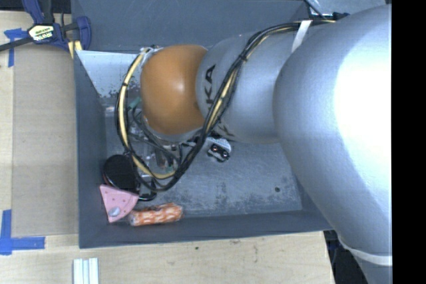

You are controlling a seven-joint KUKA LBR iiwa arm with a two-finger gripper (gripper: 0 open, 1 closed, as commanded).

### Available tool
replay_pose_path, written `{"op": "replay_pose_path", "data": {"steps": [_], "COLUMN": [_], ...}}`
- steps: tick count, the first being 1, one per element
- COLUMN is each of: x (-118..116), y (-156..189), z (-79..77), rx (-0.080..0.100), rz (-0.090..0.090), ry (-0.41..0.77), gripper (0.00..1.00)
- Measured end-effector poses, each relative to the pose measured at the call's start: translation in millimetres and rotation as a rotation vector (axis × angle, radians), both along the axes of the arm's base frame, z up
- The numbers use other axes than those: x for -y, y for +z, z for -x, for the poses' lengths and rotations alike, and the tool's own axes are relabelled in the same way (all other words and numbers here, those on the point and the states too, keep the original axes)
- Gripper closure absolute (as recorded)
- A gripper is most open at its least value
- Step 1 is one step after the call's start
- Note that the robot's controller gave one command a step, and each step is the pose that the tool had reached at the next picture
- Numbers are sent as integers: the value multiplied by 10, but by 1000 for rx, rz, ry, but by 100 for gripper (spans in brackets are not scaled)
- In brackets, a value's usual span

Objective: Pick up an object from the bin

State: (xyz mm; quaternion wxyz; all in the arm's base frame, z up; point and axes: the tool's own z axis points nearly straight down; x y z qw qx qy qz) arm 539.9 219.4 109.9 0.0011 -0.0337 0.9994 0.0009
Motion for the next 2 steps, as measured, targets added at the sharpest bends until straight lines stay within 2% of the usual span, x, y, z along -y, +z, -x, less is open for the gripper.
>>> {"op": "replay_pose_path", "data": {"steps": [1, 2], "x": [79, -174], "y": [477, -43], "z": [154, 159], "rx": [3, 0], "rz": [0, -1], "ry": [-120, -193], "gripper": [0, 0]}}
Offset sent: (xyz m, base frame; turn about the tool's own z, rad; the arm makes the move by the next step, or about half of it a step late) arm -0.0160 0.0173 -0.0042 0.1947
